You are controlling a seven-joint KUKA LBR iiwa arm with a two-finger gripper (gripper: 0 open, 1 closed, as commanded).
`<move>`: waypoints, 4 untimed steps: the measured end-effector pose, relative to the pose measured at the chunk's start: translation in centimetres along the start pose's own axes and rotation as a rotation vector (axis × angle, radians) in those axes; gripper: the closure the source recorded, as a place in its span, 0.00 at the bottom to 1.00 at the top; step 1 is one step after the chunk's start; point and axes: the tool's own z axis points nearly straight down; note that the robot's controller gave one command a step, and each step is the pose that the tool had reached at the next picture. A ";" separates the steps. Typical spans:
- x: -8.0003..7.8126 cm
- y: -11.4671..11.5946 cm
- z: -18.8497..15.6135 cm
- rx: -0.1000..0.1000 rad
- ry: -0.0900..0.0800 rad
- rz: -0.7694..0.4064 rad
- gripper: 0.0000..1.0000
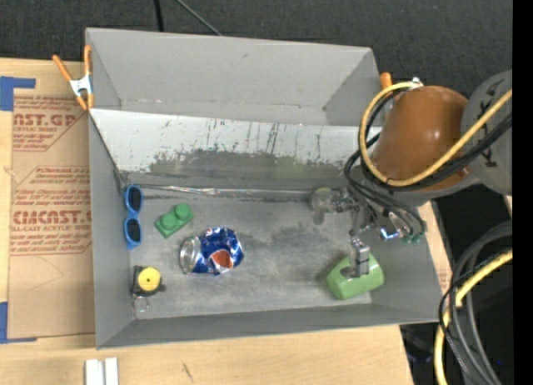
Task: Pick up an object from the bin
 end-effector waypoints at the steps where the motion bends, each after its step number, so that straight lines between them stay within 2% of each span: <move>1: 4.5 -5.6 9.6 -0.005 0.003 -0.019 0.00; 2: 4.3 -5.4 9.2 -0.005 0.001 -0.024 1.00; 3: 1.1 -4.7 -3.8 0.000 -0.008 0.013 1.00; 4: 1.9 -6.3 -7.8 0.000 -0.004 -0.053 1.00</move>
Offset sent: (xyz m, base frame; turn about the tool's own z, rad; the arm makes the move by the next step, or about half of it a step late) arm -0.0257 -0.0651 -0.0916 -0.0240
